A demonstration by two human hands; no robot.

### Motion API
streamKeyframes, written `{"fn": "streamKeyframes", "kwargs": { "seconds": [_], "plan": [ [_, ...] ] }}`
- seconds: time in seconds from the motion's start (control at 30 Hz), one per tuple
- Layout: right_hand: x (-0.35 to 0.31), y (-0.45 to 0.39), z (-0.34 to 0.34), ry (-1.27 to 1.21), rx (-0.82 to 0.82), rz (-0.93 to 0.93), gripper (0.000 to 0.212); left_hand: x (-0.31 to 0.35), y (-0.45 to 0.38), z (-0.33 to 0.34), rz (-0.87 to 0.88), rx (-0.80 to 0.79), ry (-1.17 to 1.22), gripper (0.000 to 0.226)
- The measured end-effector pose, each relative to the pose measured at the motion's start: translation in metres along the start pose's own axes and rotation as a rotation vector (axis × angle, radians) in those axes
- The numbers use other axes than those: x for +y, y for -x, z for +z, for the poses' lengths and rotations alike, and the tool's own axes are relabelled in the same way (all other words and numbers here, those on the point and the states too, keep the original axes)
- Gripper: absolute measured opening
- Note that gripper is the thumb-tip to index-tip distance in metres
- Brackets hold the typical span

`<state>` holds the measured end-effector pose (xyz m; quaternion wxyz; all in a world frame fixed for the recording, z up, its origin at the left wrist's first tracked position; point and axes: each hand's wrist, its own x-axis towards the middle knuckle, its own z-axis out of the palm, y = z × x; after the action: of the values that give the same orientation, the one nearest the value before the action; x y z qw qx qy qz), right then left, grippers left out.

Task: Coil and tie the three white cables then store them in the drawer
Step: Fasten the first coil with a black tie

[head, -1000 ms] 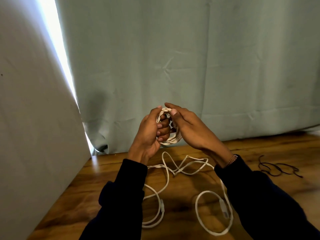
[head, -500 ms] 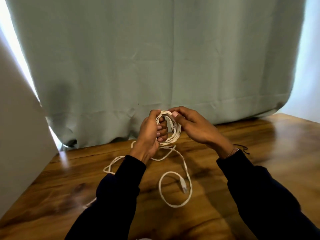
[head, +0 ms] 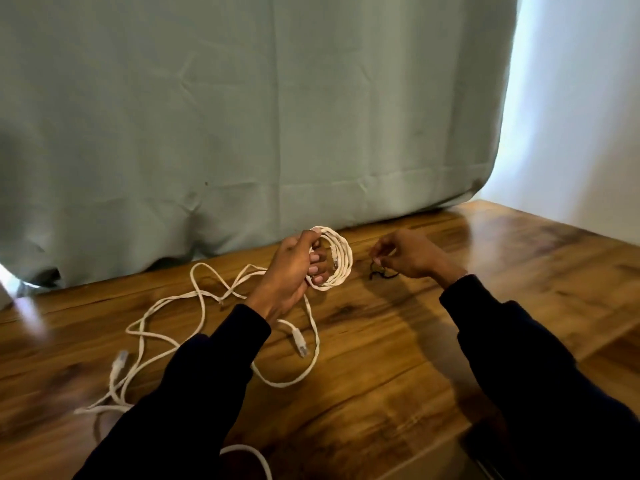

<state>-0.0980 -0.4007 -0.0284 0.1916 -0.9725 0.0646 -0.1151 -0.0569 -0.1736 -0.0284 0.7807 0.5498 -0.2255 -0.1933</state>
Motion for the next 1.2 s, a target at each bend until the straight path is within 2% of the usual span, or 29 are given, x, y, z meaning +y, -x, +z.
{"fn": "streamKeyframes", "kwargs": {
  "seconds": [0.13, 0.27, 0.47, 0.57, 0.67, 0.77, 0.83, 0.93, 1.2],
  "plan": [
    [0.028, -0.010, 0.034, 0.096, 0.038, 0.153, 0.011, -0.002, 0.001, 0.000, 0.004, 0.001, -0.034, 0.032],
    [0.045, -0.017, 0.057, 0.145, 0.091, 0.235, 0.021, -0.001, 0.002, -0.002, 0.012, 0.005, -0.043, 0.033],
    [0.038, -0.013, 0.053, 0.061, 0.152, 0.131, 0.016, 0.004, 0.002, -0.005, 0.025, 0.042, -0.065, 0.032],
    [0.031, -0.015, 0.046, -0.005, 0.268, 0.067, 0.012, 0.011, 0.003, -0.009, 0.053, 0.070, -0.079, 0.033],
    [0.025, -0.021, 0.037, -0.156, 0.358, 0.051, 0.014, 0.020, 0.005, -0.013, 0.074, 0.107, -0.116, 0.034],
    [0.021, -0.029, 0.029, -0.323, 0.381, 0.087, 0.021, 0.028, 0.008, -0.018, 0.089, 0.106, -0.147, 0.034],
    [0.022, -0.034, 0.025, -0.368, 0.345, 0.121, 0.030, 0.034, 0.011, -0.021, 0.097, 0.102, -0.162, 0.034],
    [0.024, -0.039, 0.021, -0.266, 0.313, 0.160, 0.037, 0.041, 0.016, -0.024, 0.111, 0.105, -0.190, 0.034],
    [0.016, -0.047, -0.001, 0.074, 0.034, 0.227, 0.027, 0.047, 0.023, -0.022, 0.128, 0.077, -0.159, 0.035]
  ]
}}
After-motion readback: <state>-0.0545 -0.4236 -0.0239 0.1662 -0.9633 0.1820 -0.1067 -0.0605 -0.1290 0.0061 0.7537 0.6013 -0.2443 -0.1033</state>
